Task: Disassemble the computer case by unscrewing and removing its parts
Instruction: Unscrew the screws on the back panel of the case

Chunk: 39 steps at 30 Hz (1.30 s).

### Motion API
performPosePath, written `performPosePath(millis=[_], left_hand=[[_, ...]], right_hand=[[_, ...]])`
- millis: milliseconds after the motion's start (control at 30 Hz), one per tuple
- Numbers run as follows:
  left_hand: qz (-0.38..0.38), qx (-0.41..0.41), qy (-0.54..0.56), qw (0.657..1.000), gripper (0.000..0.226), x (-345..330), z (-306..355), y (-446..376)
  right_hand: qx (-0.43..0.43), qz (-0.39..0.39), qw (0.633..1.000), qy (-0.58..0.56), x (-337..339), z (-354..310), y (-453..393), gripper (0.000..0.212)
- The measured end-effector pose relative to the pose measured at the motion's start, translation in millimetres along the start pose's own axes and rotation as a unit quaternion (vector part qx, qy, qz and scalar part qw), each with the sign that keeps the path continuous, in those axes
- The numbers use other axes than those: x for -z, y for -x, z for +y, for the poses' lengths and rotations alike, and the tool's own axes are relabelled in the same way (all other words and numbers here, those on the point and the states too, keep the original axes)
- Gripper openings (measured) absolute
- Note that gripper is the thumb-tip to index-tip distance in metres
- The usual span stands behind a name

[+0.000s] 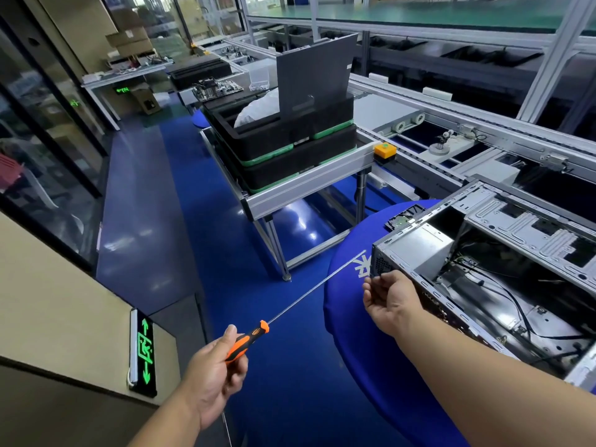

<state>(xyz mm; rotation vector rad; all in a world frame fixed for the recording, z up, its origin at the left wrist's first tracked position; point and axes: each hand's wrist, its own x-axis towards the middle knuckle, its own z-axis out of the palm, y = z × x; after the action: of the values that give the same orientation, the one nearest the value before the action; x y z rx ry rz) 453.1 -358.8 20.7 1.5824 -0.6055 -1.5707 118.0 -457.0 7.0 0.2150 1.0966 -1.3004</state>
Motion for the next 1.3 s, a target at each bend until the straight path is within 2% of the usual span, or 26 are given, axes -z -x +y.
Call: performPosePath(millis=[133,300,500,667,833,900,1300], left_hand=[[-0.017,0.005,0.010,1.000,0.051,-3.2,-6.7,-1.2],[-0.040,0.020,0.003,0.999,0.051,-6.8,-15.0,-3.8],[-0.051,0.012,-0.015,0.999,0.048,-3.2,-19.5,-3.7],[-0.064,0.001,-0.051,0.997,0.042,-3.4,-24.3,-0.7],[-0.072,-0.003,-0.072,0.995,0.043,-4.8,-27.5,2.3],[-0.078,-0.003,-0.076,0.994,0.042,-5.4,-26.6,3.6],[-0.102,-0.012,-0.098,0.990,0.038,-10.8,-18.6,7.9]], right_hand=[[0.001,-0.064,0.998,-0.005,16.0,-1.8,5.0,0.012],[-0.011,-0.098,0.995,-0.024,22.1,-4.8,9.2,0.033],[0.000,-0.136,0.991,0.007,20.2,-7.3,12.2,0.035],[0.014,-0.123,0.991,0.054,30.0,-9.2,9.7,0.022],[0.029,-0.155,0.984,0.079,37.8,-8.6,10.6,0.031],[0.030,-0.161,0.983,0.082,40.3,-9.1,9.7,0.027],[0.051,-0.183,0.973,0.132,42.1,-12.9,6.9,0.033]])
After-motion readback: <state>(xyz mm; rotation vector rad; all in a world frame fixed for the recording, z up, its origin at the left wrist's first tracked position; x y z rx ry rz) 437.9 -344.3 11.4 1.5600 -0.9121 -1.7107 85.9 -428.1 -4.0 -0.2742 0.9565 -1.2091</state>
